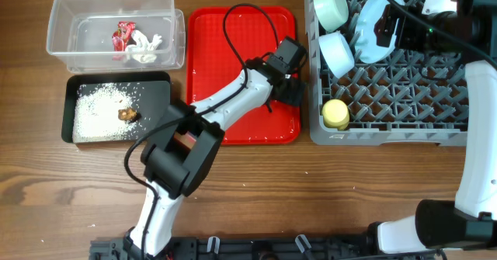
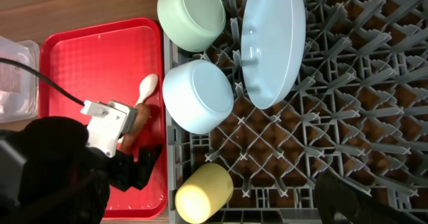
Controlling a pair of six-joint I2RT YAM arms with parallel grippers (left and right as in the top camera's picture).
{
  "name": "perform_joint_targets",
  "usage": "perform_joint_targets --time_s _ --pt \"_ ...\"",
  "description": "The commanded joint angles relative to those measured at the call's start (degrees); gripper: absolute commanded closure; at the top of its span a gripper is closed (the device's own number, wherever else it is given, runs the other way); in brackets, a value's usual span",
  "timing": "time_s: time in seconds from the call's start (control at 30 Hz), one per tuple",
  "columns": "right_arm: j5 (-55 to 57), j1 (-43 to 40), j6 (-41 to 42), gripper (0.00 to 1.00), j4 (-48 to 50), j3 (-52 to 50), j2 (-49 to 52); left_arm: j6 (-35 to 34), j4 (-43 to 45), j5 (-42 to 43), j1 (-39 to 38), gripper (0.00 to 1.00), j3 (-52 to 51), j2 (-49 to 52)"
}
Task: Sort waste into correct bins and load items into the dishwasher rack
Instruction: 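Reach the left gripper to the carrot on the red tray and grasp it, then carry the carrot with the left gripper and drop it on the black tray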
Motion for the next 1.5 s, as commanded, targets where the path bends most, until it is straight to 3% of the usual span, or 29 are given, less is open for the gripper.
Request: perform_joint_targets --time_s 0.0,0.5,0.77,1.0,1.47 --pt "0.52 -0.09 0.90 0.00 -0.17 0.07 -0.24 1.57 0.92 -0.98 0.24 0.10 0.61 3.15" --pt "0.52 -0.09 0.79 0.00 0.04 0.07 0.09 1.29 -3.02 -0.94 0.17 0.77 0.66 3.41" --pt "0.52 -0.09 0.79 0.00 0.72 0.07 0.09 -5.20 -4.72 -0.76 1.03 0.95 0.66 -2.60" --pt "0.52 -0.09 0.74 0.00 0.98 0.07 0.09 -15.50 -10.51 -0.79 4.61 0.96 0.66 -10.01" --pt "0.52 -0.09 0.76 0.00 1.75 0.07 0.09 -45.22 -30.27 -0.81 25.29 0.96 0.63 -18.82"
